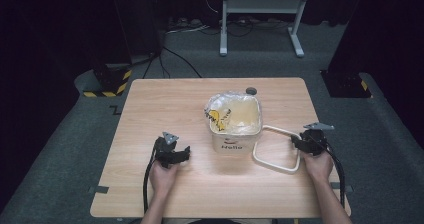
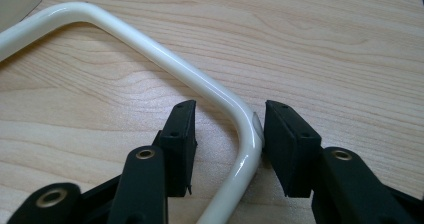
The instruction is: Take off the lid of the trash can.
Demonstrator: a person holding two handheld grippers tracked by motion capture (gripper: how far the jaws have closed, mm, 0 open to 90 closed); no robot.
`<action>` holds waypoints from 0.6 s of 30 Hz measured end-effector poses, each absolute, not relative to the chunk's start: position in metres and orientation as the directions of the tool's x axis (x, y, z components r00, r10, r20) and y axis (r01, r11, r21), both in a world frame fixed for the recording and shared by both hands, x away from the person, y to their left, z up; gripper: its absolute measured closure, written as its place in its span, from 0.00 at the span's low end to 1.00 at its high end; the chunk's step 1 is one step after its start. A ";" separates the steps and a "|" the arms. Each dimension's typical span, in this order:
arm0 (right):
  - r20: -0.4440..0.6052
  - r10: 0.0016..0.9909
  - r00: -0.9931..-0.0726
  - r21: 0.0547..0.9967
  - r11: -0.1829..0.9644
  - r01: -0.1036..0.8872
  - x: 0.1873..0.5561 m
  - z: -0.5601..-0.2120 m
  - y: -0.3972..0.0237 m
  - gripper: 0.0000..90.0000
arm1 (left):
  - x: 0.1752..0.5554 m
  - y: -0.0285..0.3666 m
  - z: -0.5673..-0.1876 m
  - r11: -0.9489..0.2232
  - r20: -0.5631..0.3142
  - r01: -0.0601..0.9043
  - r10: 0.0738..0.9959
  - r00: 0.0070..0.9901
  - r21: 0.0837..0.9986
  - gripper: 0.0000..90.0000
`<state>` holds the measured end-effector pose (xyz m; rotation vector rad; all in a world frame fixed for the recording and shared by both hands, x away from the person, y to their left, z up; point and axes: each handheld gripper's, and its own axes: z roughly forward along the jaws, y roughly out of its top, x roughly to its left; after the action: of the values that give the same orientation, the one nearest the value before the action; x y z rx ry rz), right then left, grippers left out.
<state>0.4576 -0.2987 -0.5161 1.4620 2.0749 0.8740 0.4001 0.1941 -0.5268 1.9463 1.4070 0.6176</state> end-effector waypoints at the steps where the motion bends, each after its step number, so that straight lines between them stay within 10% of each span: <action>1: -0.002 0.941 -0.337 0.717 0.236 0.656 0.458 -0.516 -0.299 0.62 | 0.400 0.194 -0.527 -0.213 0.001 0.644 0.950 0.313 0.735 0.25; 18: 0.022 0.930 -0.367 0.754 0.226 0.617 0.443 -0.496 -0.290 0.53 | 0.400 0.194 -0.527 -0.213 0.001 0.644 0.950 0.313 0.735 0.25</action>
<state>0.4428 -0.2899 -0.4964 1.4228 2.0685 0.9604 0.4001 0.1942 -0.5268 1.9468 1.4068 0.6176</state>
